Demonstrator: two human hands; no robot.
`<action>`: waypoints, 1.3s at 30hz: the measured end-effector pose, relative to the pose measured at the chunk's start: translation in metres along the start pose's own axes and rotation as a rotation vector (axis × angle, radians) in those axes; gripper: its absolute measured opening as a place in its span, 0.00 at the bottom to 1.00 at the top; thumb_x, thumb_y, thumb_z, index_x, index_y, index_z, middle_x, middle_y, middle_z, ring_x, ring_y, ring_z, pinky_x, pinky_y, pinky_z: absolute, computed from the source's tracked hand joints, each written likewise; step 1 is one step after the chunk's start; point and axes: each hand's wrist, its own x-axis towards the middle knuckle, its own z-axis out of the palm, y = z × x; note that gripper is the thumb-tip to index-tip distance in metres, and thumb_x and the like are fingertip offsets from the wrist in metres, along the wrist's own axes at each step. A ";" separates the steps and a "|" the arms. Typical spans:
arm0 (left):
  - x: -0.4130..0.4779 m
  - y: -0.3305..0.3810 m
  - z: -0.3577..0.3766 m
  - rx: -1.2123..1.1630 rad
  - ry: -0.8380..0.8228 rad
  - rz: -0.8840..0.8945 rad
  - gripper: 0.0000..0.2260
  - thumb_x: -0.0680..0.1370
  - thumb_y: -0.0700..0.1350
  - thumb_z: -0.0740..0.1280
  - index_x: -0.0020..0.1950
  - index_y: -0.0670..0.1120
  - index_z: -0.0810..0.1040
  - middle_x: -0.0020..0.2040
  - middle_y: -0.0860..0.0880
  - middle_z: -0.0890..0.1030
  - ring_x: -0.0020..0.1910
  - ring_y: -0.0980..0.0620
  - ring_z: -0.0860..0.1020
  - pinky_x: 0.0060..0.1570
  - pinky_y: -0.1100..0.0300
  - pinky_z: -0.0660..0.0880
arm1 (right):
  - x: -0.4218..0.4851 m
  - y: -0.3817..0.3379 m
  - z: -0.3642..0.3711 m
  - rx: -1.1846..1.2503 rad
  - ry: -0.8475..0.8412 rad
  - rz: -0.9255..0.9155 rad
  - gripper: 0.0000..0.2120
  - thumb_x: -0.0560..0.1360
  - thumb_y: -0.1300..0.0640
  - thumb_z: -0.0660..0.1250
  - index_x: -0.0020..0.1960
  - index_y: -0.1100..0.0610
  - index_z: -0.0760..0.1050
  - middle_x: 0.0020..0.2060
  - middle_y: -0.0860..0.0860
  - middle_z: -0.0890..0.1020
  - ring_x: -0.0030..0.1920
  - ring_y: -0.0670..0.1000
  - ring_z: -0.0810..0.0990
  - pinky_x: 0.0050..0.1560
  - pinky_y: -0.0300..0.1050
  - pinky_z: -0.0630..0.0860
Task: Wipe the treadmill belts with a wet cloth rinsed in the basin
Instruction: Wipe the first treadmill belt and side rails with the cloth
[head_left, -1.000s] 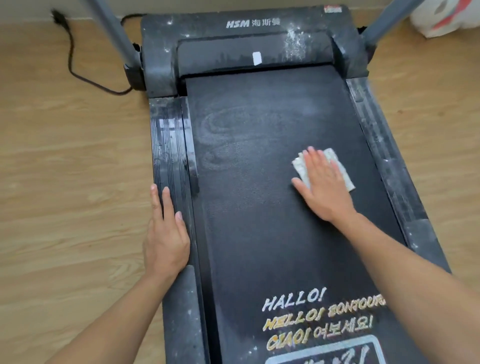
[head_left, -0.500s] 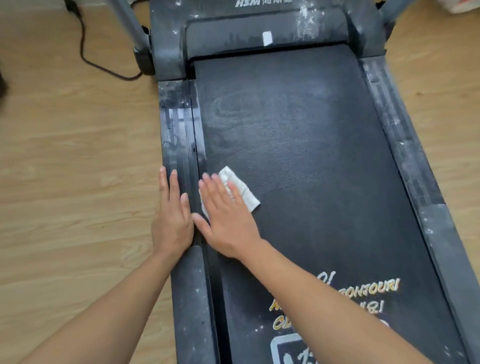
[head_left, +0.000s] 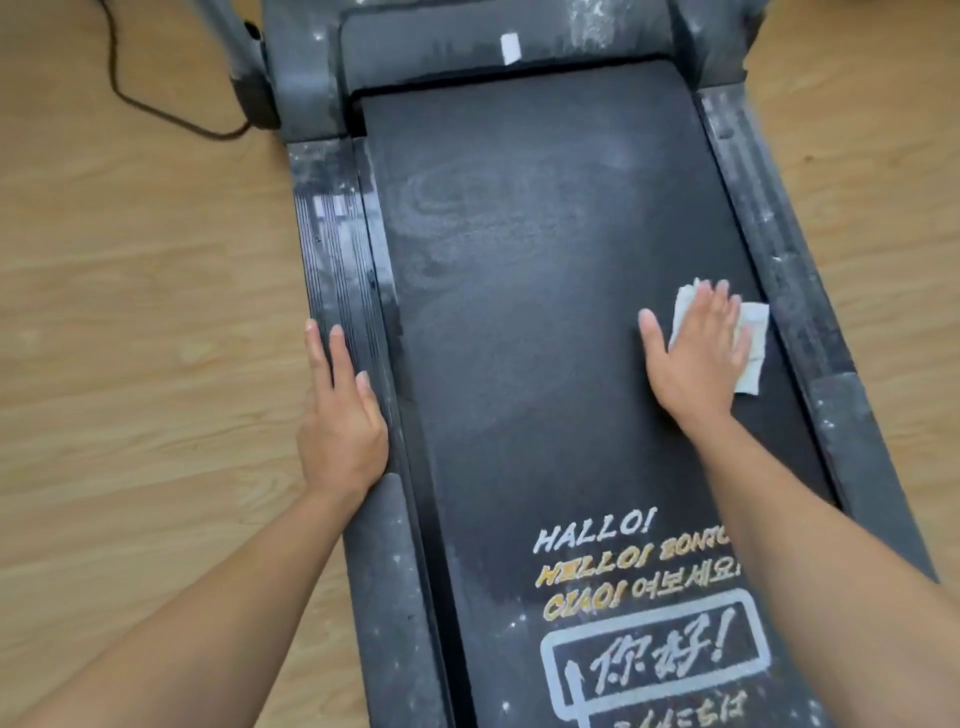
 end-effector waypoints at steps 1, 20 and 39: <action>0.000 -0.001 0.001 0.002 0.003 0.008 0.26 0.87 0.50 0.53 0.85 0.49 0.54 0.86 0.53 0.44 0.67 0.36 0.76 0.43 0.43 0.78 | -0.015 -0.023 0.008 -0.010 -0.011 -0.050 0.46 0.81 0.27 0.39 0.86 0.58 0.44 0.86 0.56 0.47 0.85 0.56 0.43 0.83 0.63 0.45; -0.003 -0.007 0.005 -0.004 -0.011 0.014 0.26 0.88 0.50 0.52 0.86 0.50 0.52 0.86 0.54 0.44 0.74 0.38 0.71 0.46 0.42 0.75 | -0.025 0.101 -0.017 -0.058 -0.077 -0.167 0.40 0.83 0.31 0.44 0.86 0.53 0.43 0.86 0.51 0.46 0.85 0.52 0.44 0.83 0.60 0.51; -0.009 -0.002 -0.003 -0.033 -0.020 0.016 0.25 0.88 0.50 0.52 0.86 0.48 0.54 0.86 0.52 0.47 0.79 0.44 0.65 0.60 0.42 0.75 | -0.116 0.048 0.027 -0.094 -0.168 -0.440 0.42 0.82 0.32 0.47 0.86 0.57 0.44 0.86 0.53 0.46 0.85 0.53 0.44 0.84 0.58 0.47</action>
